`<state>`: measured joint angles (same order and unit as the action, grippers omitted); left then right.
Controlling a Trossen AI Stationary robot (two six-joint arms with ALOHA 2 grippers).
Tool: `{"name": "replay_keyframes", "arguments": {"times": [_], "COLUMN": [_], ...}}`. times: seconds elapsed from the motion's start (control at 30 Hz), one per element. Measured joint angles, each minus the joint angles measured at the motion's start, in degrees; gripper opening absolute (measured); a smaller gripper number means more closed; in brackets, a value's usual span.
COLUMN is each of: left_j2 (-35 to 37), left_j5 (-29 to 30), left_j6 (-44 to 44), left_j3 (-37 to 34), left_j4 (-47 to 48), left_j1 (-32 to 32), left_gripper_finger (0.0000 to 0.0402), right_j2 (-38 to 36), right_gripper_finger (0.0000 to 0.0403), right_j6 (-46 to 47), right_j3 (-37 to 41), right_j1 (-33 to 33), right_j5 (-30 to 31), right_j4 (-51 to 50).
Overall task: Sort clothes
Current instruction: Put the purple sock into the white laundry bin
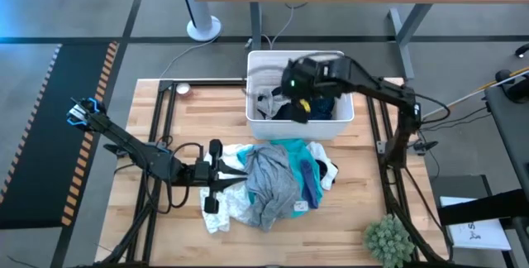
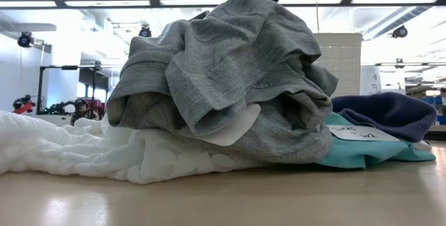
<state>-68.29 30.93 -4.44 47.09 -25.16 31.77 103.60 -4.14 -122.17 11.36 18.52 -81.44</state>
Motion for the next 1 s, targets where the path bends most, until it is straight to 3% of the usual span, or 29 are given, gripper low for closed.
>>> {"name": "replay_keyframes", "arguments": {"times": [0.1,0.17,0.4,0.53,0.8,1.0], "left_j2": [0.0,0.0,0.0,0.0,0.0,0.0], "left_j5": [0.0,0.0,0.0,0.0,0.0,0.0], "left_j6": [-0.2,-0.2,-0.2,-0.2,-0.2,-0.6], "left_j3": [0.0,0.0,0.0,0.0,0.0,0.0], "left_j4": [-0.1,-0.1,-0.1,-0.2,-0.1,-0.1], "left_j1": [0.0,0.0,0.0,0.0,0.0,0.0], "left_gripper_finger": [0.0036,0.0036,0.0036,0.0036,0.0036,0.0036], "right_j2": [-1.1,-2.3,-9.4,-15.4,-28.7,-34.1], "right_gripper_finger": [0.0036,0.0013,0.0003,0.0001,0.0001,0.0], "right_j6": [0.1,0.9,7.5,11.5,22.2,29.7], "right_j3": [1.5,2.7,7.8,12.9,30.1,43.6], "right_j1": [-3.9,-6.7,-16.1,-20.9,-30.2,-36.7], "right_j5": [4.7,5.5,5.7,9.0,17.3,18.1], "right_j4": [-3.6,-4.1,-2.1,1.4,10.4,17.3]}}
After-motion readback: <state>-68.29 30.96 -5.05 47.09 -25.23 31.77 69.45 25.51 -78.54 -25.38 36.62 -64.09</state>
